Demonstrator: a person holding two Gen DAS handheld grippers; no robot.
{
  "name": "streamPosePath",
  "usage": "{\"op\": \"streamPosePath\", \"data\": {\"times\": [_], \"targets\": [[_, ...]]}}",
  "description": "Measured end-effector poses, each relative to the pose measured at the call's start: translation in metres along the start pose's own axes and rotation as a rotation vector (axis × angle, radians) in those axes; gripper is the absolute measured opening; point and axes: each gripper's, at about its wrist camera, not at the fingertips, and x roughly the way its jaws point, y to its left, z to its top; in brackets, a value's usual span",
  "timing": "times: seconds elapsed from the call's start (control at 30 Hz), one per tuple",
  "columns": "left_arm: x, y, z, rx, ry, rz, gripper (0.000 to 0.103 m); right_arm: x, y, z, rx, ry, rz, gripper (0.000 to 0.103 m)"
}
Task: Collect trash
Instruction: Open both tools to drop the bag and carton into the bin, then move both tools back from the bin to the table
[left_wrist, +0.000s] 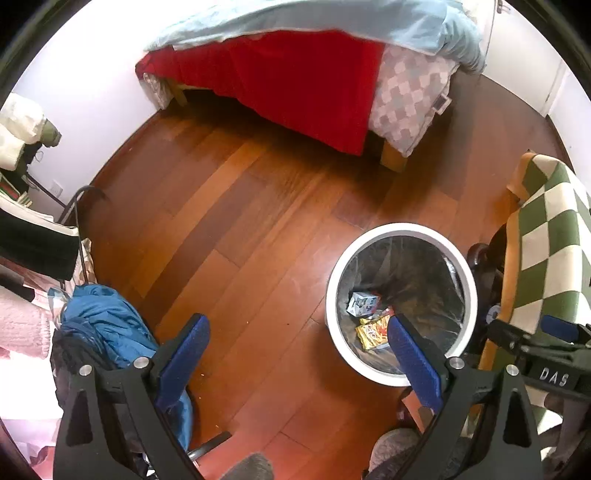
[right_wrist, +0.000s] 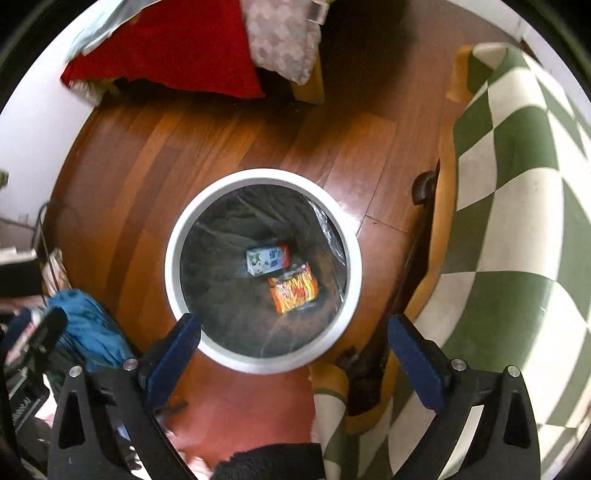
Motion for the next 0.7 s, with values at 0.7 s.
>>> {"op": "streamPosePath", "data": {"times": [0.7], "targets": [[-0.181,-0.033,-0.024,-0.001,-0.253,-0.060,0.098,-0.203,-0.023,-0.087,-0.021,-0.279,0.133,0.102]]}}
